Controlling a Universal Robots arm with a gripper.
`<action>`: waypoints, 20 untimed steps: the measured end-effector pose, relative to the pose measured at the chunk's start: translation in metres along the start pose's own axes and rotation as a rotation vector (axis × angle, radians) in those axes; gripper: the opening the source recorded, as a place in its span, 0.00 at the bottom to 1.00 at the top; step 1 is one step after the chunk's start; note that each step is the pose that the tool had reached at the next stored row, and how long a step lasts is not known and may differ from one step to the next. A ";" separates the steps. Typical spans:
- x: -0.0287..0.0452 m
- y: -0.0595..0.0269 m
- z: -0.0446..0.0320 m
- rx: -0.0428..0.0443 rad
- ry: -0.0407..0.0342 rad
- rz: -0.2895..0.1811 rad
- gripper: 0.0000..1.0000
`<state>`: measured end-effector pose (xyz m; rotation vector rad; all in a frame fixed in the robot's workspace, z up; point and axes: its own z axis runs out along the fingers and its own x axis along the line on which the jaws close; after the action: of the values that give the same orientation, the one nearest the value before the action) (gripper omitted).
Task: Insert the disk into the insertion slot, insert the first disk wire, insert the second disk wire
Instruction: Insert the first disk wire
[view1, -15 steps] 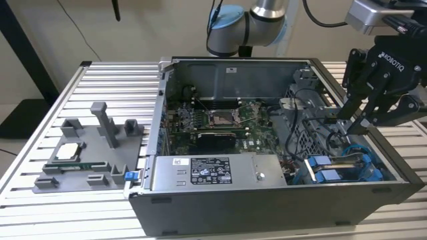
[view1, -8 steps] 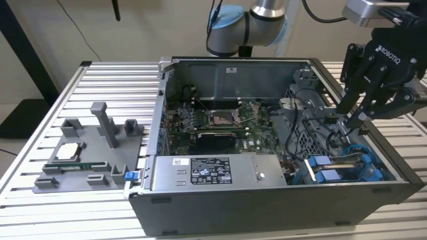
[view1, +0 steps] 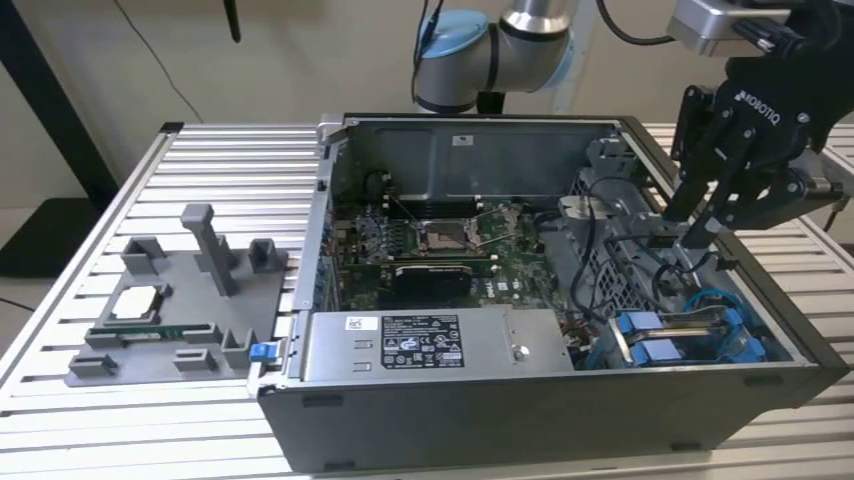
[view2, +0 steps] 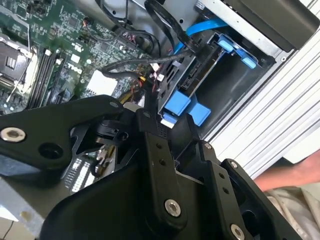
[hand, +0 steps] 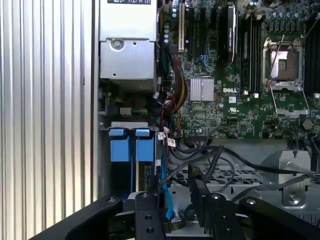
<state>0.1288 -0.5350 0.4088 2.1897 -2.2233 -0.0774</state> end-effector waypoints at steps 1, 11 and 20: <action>-0.0022 0.0001 0.0012 0.0022 -0.0001 0.000 1.00; -0.0124 0.0010 0.0120 0.0099 -0.0009 0.000 1.00; -0.0121 0.0042 0.0200 0.0099 -0.0062 0.006 1.00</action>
<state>0.1238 -0.5223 0.3892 2.1901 -2.2387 -0.0733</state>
